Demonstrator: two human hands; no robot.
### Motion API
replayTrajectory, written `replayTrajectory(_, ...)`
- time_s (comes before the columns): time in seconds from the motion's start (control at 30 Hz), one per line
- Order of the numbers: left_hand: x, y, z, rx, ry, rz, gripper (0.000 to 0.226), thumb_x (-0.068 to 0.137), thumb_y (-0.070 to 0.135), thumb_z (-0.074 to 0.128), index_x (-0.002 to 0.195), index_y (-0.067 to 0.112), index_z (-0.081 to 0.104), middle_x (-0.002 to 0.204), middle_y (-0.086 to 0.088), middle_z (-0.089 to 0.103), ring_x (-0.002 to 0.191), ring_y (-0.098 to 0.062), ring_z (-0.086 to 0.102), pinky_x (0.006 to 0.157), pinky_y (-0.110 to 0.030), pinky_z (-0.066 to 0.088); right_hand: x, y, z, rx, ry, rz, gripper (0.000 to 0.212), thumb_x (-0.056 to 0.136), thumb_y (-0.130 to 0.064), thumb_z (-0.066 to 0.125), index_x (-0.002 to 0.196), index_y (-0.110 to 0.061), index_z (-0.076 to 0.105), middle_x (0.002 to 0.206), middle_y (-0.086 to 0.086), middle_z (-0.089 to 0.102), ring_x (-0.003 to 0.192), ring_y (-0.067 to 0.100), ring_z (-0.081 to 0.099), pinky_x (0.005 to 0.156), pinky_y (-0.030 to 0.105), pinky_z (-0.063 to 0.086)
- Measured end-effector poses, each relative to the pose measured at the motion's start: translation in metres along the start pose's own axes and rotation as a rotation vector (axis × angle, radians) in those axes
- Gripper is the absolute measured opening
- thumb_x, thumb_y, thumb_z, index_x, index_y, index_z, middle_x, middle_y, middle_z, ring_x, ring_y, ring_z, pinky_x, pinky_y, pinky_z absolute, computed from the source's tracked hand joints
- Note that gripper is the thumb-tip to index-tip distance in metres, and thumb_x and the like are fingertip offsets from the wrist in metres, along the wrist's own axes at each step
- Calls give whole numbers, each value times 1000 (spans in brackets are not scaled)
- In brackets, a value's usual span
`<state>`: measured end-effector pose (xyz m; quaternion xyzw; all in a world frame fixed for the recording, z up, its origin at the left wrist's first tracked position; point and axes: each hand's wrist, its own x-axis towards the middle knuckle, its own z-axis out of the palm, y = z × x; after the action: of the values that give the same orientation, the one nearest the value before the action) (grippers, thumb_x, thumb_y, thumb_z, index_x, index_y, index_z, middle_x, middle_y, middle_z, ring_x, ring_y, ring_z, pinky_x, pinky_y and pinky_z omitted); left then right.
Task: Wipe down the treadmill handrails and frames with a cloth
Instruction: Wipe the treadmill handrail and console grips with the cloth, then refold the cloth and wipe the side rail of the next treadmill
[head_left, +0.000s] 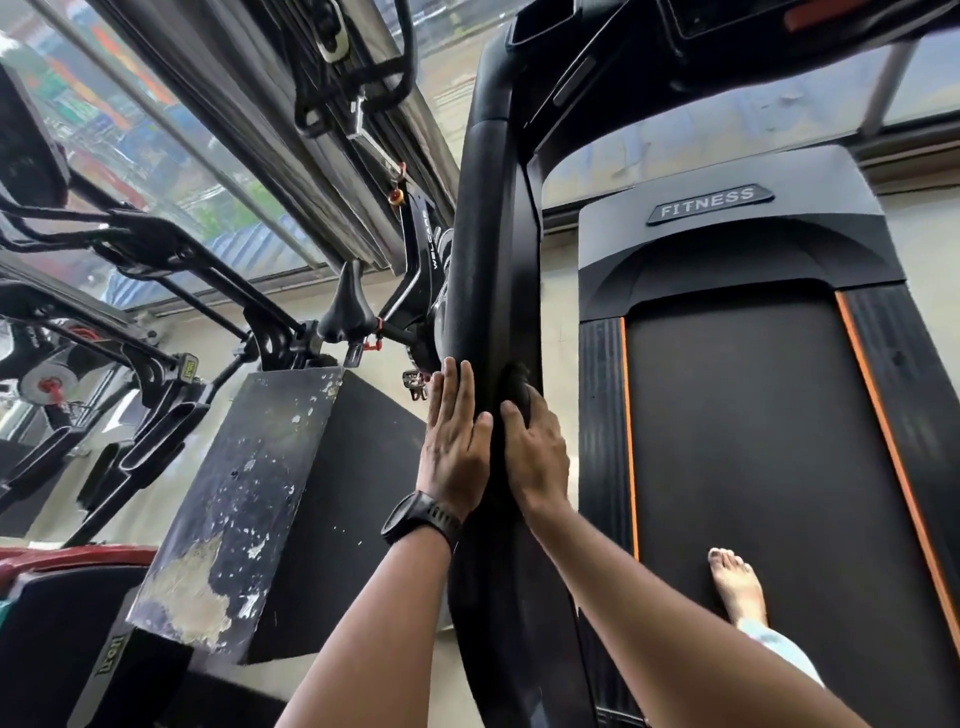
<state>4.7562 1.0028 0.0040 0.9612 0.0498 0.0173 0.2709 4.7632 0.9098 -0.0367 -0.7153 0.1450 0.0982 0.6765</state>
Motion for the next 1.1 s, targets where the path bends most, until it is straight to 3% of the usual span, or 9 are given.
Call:
replayTrajectory(0.13, -27, 8, -4, -140, -6, -94, 67, 92, 32, 28, 157, 18, 16, 163, 8, 1, 148, 2, -6, 118, -14, -7, -27, -1, -2, -39, 1, -139, 62, 93, -54, 43, 149, -28, 48, 144, 5, 55, 128, 23, 54, 108, 42, 44)
replayTrajectory(0.3, -56, 23, -16, -408, 28, -265, 61, 92, 47, 34, 149, 26, 44, 159, 8, 32, 147, -2, 23, 123, -32, 17, -46, -6, -10, 42, -58, -204, 68, 90, -62, 40, 146, -28, 54, 150, -1, 51, 138, 16, 45, 118, 40, 34)
replayTrajectory(0.47, -77, 52, -33, -571, 183, -388, 42, 86, 58, 51, 113, 31, 67, 108, 5, 72, 103, -12, 66, 96, -46, 52, -58, -30, -18, 166, -193, -272, 51, 102, -42, 38, 140, -18, 61, 146, 0, 57, 138, 12, 47, 120, 40, 32)
replayTrajectory(0.6, -92, 80, -51, -582, 430, -454, 33, 83, 50, 55, 99, 23, 67, 94, 2, 73, 93, -19, 68, 90, -50, 54, -71, -46, -32, 72, -267, -292, 66, 93, -48, 53, 148, -12, 45, 153, 9, 45, 143, 21, 40, 121, 42, 30)
replayTrajectory(0.7, -113, 95, -58, -623, 544, -509, 31, 81, 49, 52, 97, 26, 66, 94, 1, 73, 96, -23, 67, 91, -54, 52, -83, -54, -46, 85, -392, -127, 89, 90, -60, 62, 158, -13, 27, 163, 11, 29, 151, 23, 26, 125, 39, 22)
replayTrajectory(0.8, -143, 106, -62, -656, 697, -560, 29, 80, 46, 51, 96, 27, 65, 94, -1, 71, 96, -26, 65, 92, -56, 50, -99, -66, -54, 158, -600, 66, 78, 78, -78, 65, 124, -15, 58, 126, 5, 63, 118, 21, 60, 111, 47, 44)
replayTrajectory(0.87, -169, 109, -64, -706, 802, -608, 30, 78, 48, 52, 93, 25, 64, 93, -6, 71, 95, -31, 64, 91, -58, 50, -114, -71, -56, 224, -699, 54, 59, 85, -61, 71, 109, -7, 69, 107, 8, 75, 98, 21, 72, 96, 46, 57)
replayTrajectory(0.93, -197, 113, -67, -741, 868, -631, 31, 79, 50, 55, 94, 24, 65, 95, -8, 71, 96, -33, 65, 92, -58, 50, -133, -73, -57, 250, -779, 20, 38, 92, -42, 73, 109, -8, 73, 104, 12, 77, 99, 26, 74, 92, 45, 59)
replayTrajectory(1.1, -279, 120, -82, -695, 989, -682, 37, 85, 51, 58, 111, 27, 63, 108, 4, 72, 103, -15, 67, 96, -46, 53, -205, -65, -52, 191, -972, -70, 33, 87, -45, 75, 106, -21, 65, 107, 9, 75, 101, 26, 73, 92, 49, 59)
